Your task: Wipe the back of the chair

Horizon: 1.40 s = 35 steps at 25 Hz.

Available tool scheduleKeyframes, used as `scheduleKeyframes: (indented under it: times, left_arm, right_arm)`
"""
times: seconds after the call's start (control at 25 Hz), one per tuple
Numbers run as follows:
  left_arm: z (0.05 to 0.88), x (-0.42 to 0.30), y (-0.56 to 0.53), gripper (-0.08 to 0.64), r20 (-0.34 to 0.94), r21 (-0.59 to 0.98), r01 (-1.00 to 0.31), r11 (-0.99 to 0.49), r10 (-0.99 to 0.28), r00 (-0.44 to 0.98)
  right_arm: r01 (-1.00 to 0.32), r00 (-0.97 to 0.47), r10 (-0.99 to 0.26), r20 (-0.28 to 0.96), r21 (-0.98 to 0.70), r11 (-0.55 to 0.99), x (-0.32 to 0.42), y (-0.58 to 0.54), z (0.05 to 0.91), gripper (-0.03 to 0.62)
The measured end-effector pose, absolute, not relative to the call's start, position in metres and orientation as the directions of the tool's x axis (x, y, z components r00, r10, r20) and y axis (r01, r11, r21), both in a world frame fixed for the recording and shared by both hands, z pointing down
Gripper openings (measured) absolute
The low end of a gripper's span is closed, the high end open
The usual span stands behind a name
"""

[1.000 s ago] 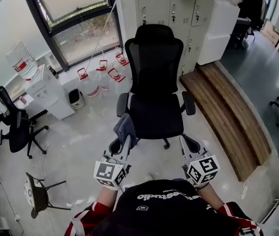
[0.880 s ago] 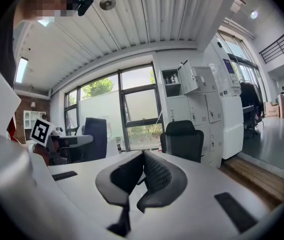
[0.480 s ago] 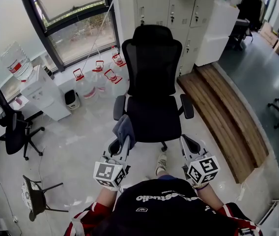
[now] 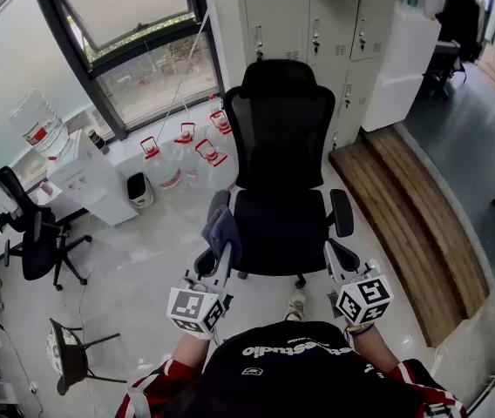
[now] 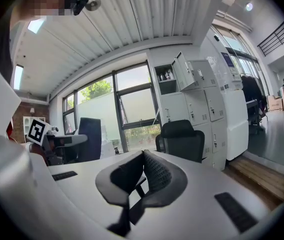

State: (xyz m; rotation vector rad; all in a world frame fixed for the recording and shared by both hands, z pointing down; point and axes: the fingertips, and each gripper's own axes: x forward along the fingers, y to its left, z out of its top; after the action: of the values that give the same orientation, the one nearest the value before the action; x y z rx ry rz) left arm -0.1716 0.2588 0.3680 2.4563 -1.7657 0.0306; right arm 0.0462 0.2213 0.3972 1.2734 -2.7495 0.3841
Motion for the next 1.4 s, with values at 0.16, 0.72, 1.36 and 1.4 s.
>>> scheduleKeyframes:
  times: [0.16, 0.72, 1.36, 1.4]
  left_arm:
    - [0.359, -0.157, 0.208, 0.061, 0.077, 0.068, -0.949, -0.307, -0.947, 0.311]
    - [0.358, -0.113, 0.087, 0.061, 0.125, 0.017, -0.967, -0.253, -0.959, 0.253]
    - [0.388, -0.153, -0.024, 0.061, 0.182, 0.006, -0.976, -0.216, -0.960, 0.214]
    - [0.388, -0.157, -0.034, 0.061, 0.179, 0.008, -0.976, -0.219, -0.960, 0.217]
  right_arm:
    - [-0.752, -0.659, -0.733, 0.171, -0.181, 0.634, 0.060, 0.165, 0.388, 0.015]
    - [-0.714, -0.699, -0.699, 0.153, -0.208, 0.669, 0.106, 0.036, 0.389, 0.015]
    - [-0.728, -0.684, -0.706, 0.183, -0.231, 0.645, 0.093, -0.058, 0.407, 0.015]
    - [-0.732, -0.680, -0.710, 0.184, -0.229, 0.642, 0.090, -0.067, 0.407, 0.015]
